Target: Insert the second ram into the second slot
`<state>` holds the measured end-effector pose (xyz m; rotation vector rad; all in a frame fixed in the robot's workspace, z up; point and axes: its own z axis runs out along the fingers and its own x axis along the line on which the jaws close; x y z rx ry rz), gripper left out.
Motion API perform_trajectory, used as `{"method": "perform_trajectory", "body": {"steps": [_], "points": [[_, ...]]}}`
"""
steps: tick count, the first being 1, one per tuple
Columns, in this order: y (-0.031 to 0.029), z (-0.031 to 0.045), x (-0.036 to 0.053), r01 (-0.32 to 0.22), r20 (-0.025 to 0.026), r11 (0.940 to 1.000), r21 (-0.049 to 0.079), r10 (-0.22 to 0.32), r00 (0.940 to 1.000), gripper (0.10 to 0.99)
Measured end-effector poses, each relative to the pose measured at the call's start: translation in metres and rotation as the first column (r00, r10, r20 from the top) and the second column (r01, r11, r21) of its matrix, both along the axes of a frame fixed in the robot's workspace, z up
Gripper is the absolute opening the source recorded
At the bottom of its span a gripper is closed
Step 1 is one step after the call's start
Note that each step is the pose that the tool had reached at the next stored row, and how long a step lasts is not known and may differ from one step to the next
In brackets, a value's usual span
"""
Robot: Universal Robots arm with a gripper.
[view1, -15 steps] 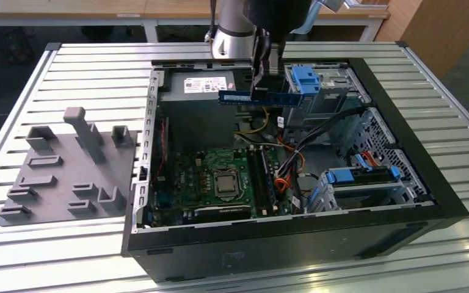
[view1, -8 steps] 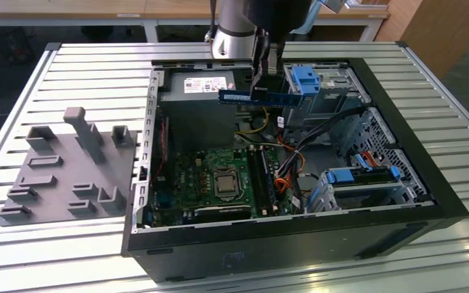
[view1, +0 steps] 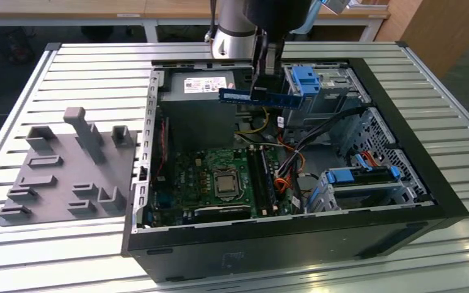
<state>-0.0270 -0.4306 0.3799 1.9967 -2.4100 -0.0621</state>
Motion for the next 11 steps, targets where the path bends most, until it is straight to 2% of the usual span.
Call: {"method": "perform_trajectory", "body": {"steps": [11], "points": [[0.0000,-0.0001,0.0000,0.067,0.0000,0.9977,0.000,-0.067,0.9977,0.133]]}}
